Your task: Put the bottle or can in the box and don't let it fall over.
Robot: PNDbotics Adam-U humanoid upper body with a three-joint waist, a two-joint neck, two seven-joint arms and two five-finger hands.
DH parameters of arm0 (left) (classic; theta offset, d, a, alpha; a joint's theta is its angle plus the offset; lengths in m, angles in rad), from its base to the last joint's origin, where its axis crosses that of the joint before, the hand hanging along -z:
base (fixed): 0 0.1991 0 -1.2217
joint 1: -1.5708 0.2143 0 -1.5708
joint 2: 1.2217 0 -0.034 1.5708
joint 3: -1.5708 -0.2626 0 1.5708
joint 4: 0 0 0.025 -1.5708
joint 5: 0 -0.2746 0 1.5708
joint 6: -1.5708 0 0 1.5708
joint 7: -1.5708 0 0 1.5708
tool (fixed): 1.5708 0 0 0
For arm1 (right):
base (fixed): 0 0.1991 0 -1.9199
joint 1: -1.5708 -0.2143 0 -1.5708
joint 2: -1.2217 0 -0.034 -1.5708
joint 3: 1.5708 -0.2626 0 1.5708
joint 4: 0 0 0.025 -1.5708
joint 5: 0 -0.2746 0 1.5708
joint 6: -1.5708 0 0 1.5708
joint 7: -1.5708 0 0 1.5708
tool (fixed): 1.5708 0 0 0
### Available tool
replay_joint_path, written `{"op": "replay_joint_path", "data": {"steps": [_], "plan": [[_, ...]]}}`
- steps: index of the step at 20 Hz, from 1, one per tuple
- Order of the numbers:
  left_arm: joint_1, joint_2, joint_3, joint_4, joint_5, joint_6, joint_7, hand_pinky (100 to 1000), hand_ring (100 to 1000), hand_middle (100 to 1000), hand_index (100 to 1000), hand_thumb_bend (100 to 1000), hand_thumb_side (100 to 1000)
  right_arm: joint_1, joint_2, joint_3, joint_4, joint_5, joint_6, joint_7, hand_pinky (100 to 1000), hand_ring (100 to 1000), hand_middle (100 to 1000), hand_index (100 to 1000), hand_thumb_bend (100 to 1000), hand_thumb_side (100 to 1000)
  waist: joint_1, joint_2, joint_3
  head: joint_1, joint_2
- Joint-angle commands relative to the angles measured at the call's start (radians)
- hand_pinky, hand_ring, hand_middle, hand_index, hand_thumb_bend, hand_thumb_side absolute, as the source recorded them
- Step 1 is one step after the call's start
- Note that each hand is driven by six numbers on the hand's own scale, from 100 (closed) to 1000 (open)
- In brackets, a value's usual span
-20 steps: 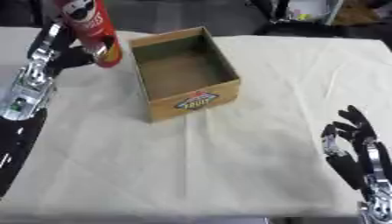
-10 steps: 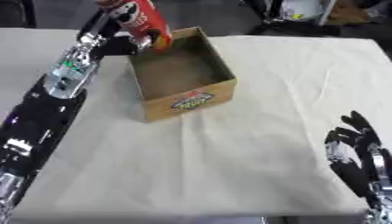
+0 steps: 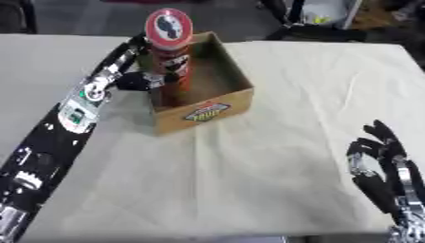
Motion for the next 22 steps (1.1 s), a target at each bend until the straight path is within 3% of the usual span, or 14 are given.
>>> {"op": "replay_joint_path", "data": {"steps": [1, 5, 10, 16, 22], "plan": [[0.035, 0.046, 0.026, -0.111, 0.055, 0.025, 0.0, 939, 903, 962, 1000, 738, 825, -0.005, -0.012, -0.008, -0.006, 0.002, -0.001, -0.003, 864, 843, 892, 1000, 100, 492, 0.0, -0.021, 0.003, -0.009, -0.017], [0.18, 0.094, 0.08, -0.303, 0.246, 0.056, 0.026, 924, 882, 928, 1000, 570, 767, -0.003, -0.013, -0.009, -0.005, 0.003, -0.001, -0.003, 864, 843, 892, 1000, 100, 493, 0.004, -0.018, 0.02, -0.018, -0.028], [0.423, 0.134, 0.19, -0.534, 0.393, 0.097, 0.127, 913, 863, 904, 982, 502, 747, 0.002, -0.018, -0.021, -0.004, 0.007, 0.001, -0.014, 864, 843, 893, 1000, 100, 496, 0.018, -0.015, 0.052, -0.019, -0.012], [0.626, 0.046, 0.286, -0.643, 0.401, 0.148, 0.213, 912, 853, 892, 966, 465, 760, 0.005, -0.018, -0.027, -0.004, 0.01, 0.003, -0.021, 864, 843, 893, 1000, 100, 494, 0.021, -0.014, 0.077, -0.031, -0.007], [0.68, -0.029, 0.32, -0.65, 0.372, 0.178, 0.234, 912, 852, 890, 964, 453, 766, 0.009, -0.017, -0.029, -0.003, 0.011, 0.003, -0.023, 864, 843, 894, 1000, 100, 493, 0.017, -0.022, 0.084, -0.034, -0.01]]}}
